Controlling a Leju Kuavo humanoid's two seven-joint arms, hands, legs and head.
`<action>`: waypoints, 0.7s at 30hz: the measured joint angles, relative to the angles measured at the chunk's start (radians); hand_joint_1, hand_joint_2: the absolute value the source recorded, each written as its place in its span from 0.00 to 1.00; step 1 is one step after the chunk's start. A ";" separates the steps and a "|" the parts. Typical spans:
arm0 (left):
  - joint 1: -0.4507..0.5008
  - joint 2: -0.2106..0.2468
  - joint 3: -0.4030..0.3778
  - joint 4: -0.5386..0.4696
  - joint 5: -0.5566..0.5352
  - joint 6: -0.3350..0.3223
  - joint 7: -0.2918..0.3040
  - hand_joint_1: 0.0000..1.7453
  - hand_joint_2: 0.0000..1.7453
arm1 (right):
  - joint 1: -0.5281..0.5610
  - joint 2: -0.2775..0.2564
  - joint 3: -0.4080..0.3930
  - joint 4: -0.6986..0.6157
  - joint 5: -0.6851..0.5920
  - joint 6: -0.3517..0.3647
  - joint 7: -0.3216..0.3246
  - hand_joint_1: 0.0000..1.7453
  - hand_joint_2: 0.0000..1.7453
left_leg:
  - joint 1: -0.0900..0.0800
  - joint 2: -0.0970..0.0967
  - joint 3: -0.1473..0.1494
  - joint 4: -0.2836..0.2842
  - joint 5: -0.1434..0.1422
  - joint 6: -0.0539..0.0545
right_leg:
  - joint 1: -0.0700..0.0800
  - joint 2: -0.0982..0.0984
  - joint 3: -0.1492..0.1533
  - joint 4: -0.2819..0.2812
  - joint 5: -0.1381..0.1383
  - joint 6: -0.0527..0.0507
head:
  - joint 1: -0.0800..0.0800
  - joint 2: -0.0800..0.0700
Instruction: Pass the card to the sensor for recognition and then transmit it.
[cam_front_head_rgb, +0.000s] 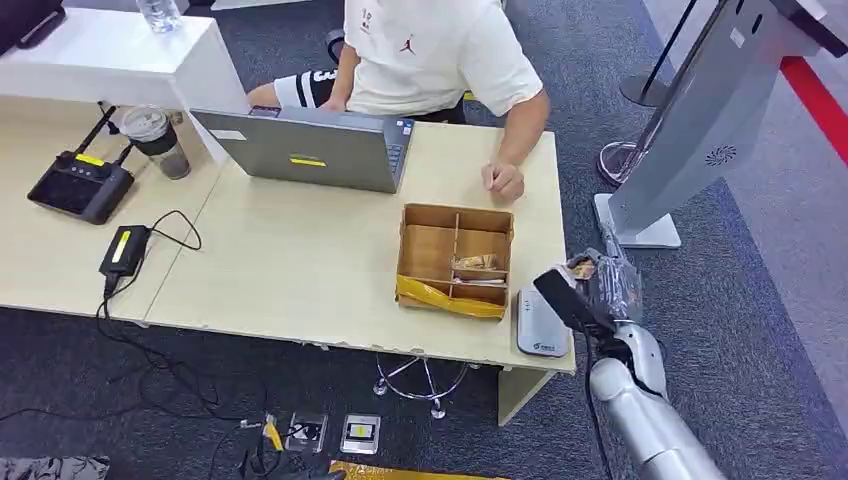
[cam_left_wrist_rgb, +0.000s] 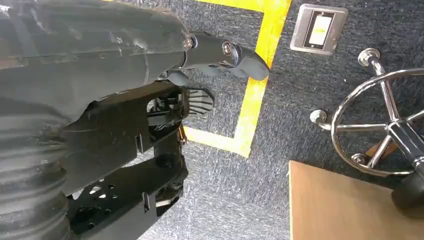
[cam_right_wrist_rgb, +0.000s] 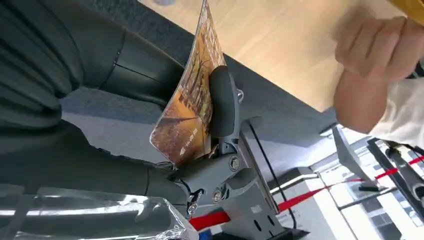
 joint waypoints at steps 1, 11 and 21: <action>0.001 0.000 0.000 0.000 0.000 0.000 -0.001 0.00 1.00 | 0.001 0.002 0.000 0.005 0.000 -0.002 -0.001 1.00 1.00 | 0.000 0.000 0.000 0.000 0.000 0.000 | 0.000 0.000 0.000 0.000 0.000 0.000 | 0.000 0.000; 0.009 0.005 0.004 0.000 0.008 -0.001 -0.005 0.00 1.00 | 0.014 0.034 0.002 0.094 -0.027 -0.017 -0.024 1.00 1.00 | 0.000 0.000 0.000 0.000 0.000 0.000 | 0.000 0.000 0.000 0.000 0.000 0.000 | 0.000 0.000; 0.009 0.006 0.006 0.000 0.009 0.000 -0.005 0.00 1.00 | 0.022 0.047 0.002 0.137 -0.037 -0.026 -0.029 1.00 1.00 | 0.000 0.000 0.000 0.000 0.000 0.000 | 0.000 0.000 0.000 0.000 0.000 0.000 | 0.000 0.000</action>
